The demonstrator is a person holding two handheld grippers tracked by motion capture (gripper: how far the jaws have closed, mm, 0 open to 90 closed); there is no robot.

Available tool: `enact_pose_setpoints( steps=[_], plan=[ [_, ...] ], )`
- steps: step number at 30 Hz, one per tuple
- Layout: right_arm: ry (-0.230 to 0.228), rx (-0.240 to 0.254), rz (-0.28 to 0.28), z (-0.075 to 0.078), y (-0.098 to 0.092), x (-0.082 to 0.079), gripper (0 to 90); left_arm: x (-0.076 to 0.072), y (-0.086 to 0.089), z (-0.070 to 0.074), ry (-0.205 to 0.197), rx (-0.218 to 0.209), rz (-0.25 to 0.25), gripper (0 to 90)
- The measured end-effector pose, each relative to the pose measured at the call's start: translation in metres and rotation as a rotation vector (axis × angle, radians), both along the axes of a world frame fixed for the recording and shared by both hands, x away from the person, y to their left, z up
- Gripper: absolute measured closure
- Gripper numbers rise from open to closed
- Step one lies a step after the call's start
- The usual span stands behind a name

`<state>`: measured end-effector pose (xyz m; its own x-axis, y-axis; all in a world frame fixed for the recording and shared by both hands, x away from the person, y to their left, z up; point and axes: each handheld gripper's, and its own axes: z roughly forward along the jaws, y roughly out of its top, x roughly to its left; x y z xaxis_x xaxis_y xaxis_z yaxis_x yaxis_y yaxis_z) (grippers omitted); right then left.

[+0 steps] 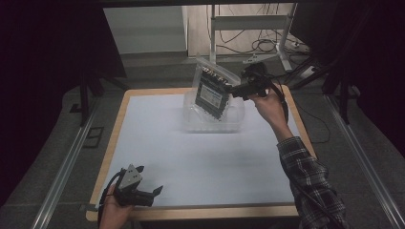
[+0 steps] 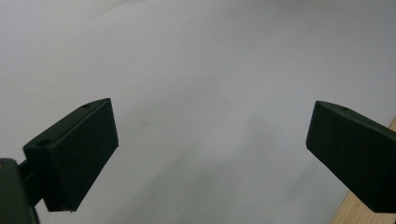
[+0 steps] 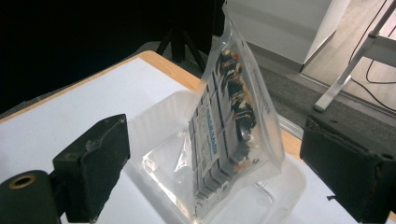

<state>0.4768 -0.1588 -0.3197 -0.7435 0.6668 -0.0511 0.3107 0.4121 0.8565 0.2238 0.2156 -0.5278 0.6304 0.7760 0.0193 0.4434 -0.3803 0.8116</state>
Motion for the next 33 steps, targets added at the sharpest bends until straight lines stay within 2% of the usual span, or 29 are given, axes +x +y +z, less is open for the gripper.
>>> enact_pose_setpoints(
  steps=[6, 17, 29, 33],
  plan=[
    [0.001, 0.006, 0.007, -0.004, -0.003, -0.011, 8.6, 0.000, 0.000, 0.000, -0.001, 0.006, -0.001, 1.9],
    [0.004, 0.025, 0.015, -0.019, -0.011, -0.032, 7.7, 0.000, -0.001, 0.000, 0.000, 0.014, -0.002, 1.9],
    [0.040, 0.069, 0.039, -0.039, -0.020, -0.053, 5.6, 0.000, -0.002, 0.000, -0.001, 0.012, -0.002, 1.8],
    [0.045, 0.061, 0.040, -0.048, -0.023, -0.060, 4.9, 0.000, -0.002, 0.000, 0.000, 0.012, -0.002, 1.8]
  ],
)
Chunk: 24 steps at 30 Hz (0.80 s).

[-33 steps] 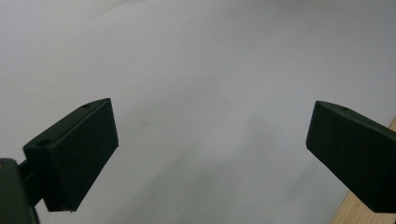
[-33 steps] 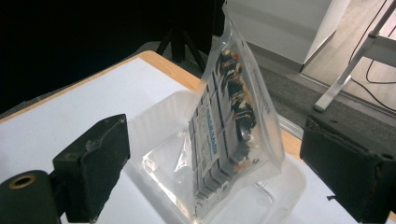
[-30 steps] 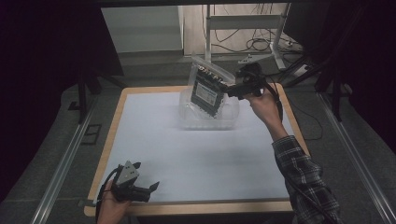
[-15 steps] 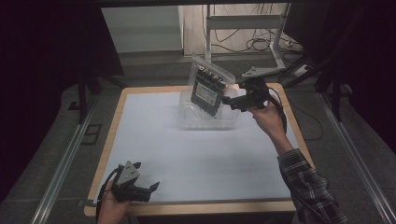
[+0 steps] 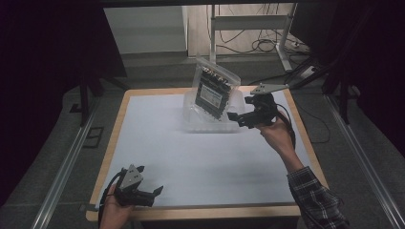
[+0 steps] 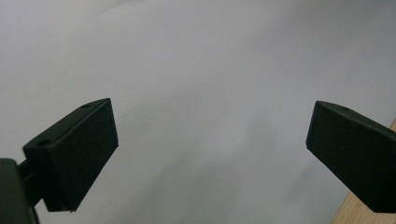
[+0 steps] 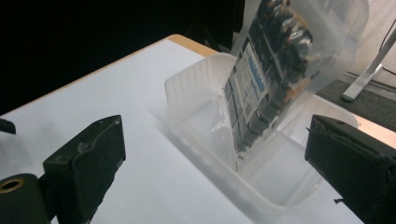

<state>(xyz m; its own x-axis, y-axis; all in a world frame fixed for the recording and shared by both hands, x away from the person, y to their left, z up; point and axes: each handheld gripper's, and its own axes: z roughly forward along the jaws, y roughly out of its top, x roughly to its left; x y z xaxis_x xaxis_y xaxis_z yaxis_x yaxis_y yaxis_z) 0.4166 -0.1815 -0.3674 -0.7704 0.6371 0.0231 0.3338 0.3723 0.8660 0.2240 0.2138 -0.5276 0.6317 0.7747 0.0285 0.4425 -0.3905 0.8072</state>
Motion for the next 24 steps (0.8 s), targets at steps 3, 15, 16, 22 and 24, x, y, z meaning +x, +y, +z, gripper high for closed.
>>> enact_pose_setpoints(
  steps=[3, 15, 16, 22, 24],
  plan=[
    [0.006, -0.003, 0.002, -0.005, -0.002, -0.004, 4.2, 0.000, 0.000, 0.000, 0.001, 0.001, 0.000, 1.8],
    [0.002, -0.012, 0.006, -0.025, -0.011, -0.022, 3.3, 0.000, 0.000, 0.000, 0.002, 0.004, 0.003, 1.8],
    [0.003, -0.011, 0.006, -0.026, -0.012, -0.023, 3.3, 0.000, 0.000, 0.000, 0.002, 0.004, 0.003, 1.8],
    [0.008, 0.005, 0.002, -0.033, -0.021, -0.029, 3.2, 0.000, 0.000, 0.000, 0.003, 0.006, 0.003, 1.8],
    [0.006, 0.009, 0.002, -0.036, -0.024, -0.031, 3.2, 0.000, 0.000, 0.000, 0.003, 0.007, 0.004, 1.8]
  ],
)
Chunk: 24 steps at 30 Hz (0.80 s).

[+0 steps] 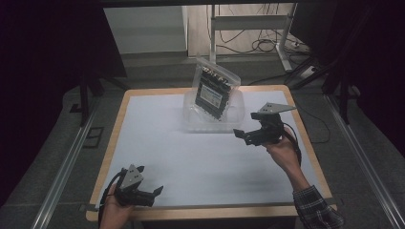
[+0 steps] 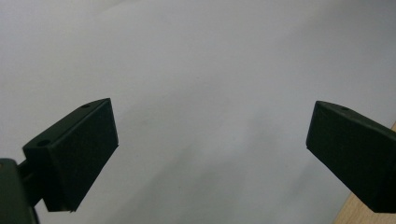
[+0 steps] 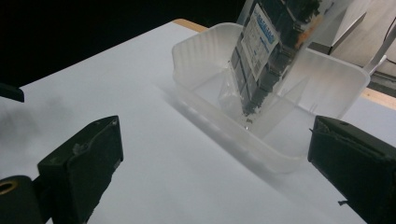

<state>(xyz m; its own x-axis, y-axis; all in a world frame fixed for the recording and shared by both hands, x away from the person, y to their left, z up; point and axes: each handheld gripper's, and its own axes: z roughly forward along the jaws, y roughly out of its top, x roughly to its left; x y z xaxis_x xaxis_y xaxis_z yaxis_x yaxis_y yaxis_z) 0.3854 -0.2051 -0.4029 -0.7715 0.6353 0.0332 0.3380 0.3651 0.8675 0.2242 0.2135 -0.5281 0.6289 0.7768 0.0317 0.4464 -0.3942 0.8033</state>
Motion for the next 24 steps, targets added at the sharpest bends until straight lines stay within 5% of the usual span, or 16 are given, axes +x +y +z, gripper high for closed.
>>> enact_pose_setpoints(
  steps=[24],
  plan=[
    [-0.016, -0.052, -0.007, -0.011, -0.019, -0.024, 3.1, 0.000, -0.001, 0.000, -0.001, 0.001, -0.008, 1.8]
  ],
)
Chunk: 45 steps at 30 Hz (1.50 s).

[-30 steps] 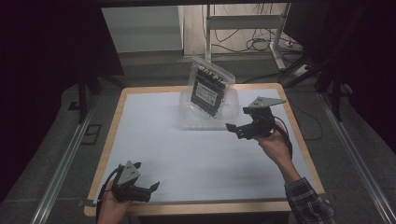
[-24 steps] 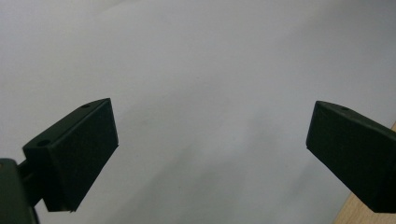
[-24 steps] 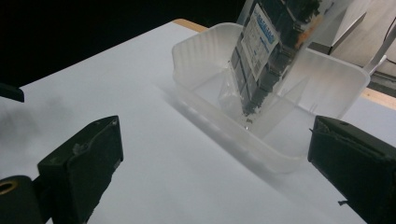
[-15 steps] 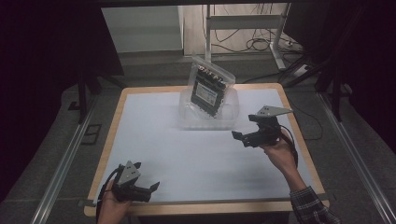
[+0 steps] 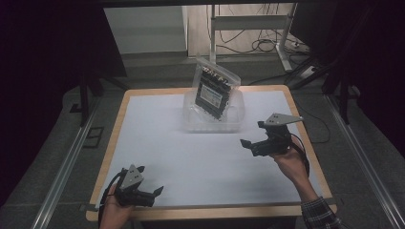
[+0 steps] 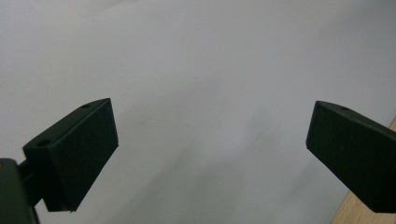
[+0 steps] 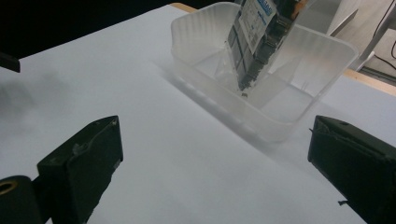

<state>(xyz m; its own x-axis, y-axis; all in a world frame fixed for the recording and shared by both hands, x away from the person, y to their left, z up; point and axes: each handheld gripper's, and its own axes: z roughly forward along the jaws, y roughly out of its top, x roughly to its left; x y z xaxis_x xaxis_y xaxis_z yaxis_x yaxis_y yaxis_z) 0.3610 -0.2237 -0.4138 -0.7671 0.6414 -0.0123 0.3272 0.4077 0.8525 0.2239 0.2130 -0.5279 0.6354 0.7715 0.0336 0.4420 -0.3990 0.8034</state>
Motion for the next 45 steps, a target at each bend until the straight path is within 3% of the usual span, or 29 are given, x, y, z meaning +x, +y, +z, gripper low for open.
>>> enact_pose_setpoints(
  steps=[24, 45],
  plan=[
    [-0.005, -0.049, -0.025, -0.012, -0.011, -0.021, 3.1, 0.000, 0.001, 0.000, 0.001, -0.005, -0.001, 1.8],
    [0.005, -0.063, -0.078, -0.029, -0.046, -0.056, 2.9, 0.000, 0.000, 0.000, 0.002, 0.000, -0.002, 1.9]
  ],
)
